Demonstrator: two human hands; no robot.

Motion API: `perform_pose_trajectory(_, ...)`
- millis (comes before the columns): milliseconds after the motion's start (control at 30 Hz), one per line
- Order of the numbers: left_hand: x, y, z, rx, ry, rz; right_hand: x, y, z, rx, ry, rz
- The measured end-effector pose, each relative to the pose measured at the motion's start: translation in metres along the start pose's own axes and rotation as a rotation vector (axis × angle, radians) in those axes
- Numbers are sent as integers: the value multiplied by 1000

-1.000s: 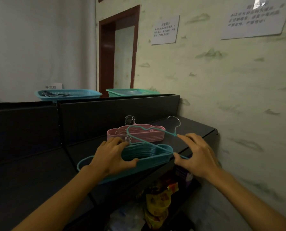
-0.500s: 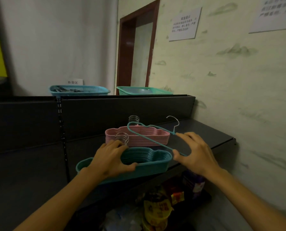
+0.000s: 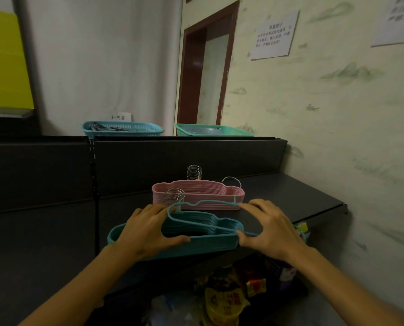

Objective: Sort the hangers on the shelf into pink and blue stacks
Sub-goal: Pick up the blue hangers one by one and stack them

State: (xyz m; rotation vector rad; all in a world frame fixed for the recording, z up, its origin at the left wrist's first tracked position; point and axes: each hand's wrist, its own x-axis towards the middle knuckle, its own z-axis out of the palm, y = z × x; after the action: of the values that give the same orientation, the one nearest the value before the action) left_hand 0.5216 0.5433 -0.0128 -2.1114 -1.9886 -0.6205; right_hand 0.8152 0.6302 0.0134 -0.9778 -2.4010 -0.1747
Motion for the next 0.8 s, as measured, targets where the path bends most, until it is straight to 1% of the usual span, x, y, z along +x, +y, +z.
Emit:
perform_pose_trajectory(200, -23, -28, -11, 13, -30, -107, 20, -21, 25, 131, -56, -43)
perform_pose_trajectory(300, -32, -42, -17, 46, -94, -127, 33, -37, 39, 172, -92, -105)
perform_pose_trajectory(400, -37, -47, -22, 17, -139, -113, 43, -54, 49, 234, -143, -141)
perform_pose_trajectory(633, -43, -48, -26, -43, -132, -68, 56, -68, 62, 344, -190, -166)
perform_pose_trajectory(733, -39, -45, -31, -44, -181, -47, 57, -67, 62, 353, -202, -170)
perform_pose_trajectory(800, -36, -44, -34, -46, -227, -36, 57, -63, 58, 317, -250, -154)
